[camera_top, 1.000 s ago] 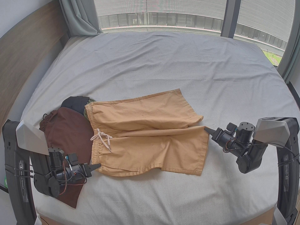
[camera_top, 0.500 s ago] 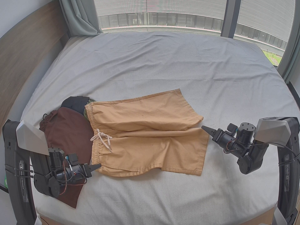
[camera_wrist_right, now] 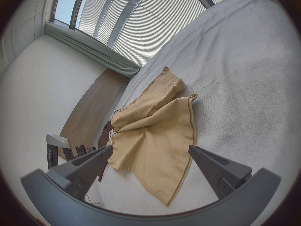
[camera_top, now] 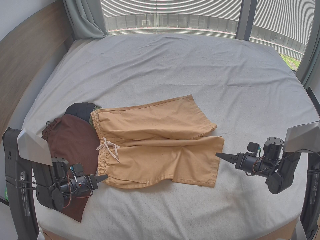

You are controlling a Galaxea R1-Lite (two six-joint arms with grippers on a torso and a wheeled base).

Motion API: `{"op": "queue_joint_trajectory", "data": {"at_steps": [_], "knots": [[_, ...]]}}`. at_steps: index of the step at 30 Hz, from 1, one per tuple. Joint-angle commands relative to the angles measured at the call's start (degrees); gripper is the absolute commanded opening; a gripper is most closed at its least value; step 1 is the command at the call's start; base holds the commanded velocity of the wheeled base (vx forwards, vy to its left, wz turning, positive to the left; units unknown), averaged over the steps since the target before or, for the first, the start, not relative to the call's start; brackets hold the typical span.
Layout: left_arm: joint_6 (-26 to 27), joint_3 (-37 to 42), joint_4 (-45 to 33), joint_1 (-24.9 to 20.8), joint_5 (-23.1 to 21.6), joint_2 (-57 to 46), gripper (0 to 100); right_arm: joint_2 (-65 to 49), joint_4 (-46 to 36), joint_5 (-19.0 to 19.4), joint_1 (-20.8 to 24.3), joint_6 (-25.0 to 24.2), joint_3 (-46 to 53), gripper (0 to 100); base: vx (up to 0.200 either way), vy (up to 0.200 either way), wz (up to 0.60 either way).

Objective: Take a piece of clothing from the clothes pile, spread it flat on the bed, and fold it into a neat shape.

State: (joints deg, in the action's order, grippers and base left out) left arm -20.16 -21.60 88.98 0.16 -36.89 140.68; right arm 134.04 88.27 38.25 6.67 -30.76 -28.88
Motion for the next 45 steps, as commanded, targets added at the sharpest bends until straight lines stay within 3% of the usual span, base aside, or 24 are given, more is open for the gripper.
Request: {"op": "queue_joint_trajectory", "data": {"at_steps": [1, 4, 12, 29, 35, 44, 45], "knots": [[0.7, 0.0, 0.1, 0.0, 0.0, -0.1, 0, -1.2, -0.2, 0.2, 0.5, 1.3, 3.0, 100, 0.000, 0.000, 0.00], [1.1, 0.0, 0.1, 0.0, 0.0, 0.0, 0, -0.7, -0.1, 0.1, 1.4, 1.8, 4.6, 100, 0.000, 0.000, 0.00], [1.1, 0.0, 0.1, 0.0, 0.0, 0.0, 0, 4.8, 0.0, 0.1, 2.7, 10.9, 8.6, 100, 0.000, 0.000, 0.00], [1.1, -0.1, 0.1, 0.0, 0.0, 0.0, 0, 8.2, 0.1, -0.3, 6.1, 10.0, 7.1, 100, 0.000, 0.000, 0.00], [1.1, -0.1, 0.1, 0.0, 0.0, 0.0, 0, 8.2, 0.1, -0.4, 7.1, 6.4, 5.7, 100, 0.000, 0.000, 0.00], [1.2, -0.1, 0.1, 0.0, 0.1, 0.0, 0, 8.7, 0.1, -3.5, 8.0, 5.7, 4.1, 100, 0.000, 0.000, 0.00], [1.1, -0.1, 0.1, 0.0, 0.1, 0.0, 0, 8.7, 0.1, -3.5, 8.0, 5.7, 4.0, 0, 0.000, 0.000, 0.00]]}}
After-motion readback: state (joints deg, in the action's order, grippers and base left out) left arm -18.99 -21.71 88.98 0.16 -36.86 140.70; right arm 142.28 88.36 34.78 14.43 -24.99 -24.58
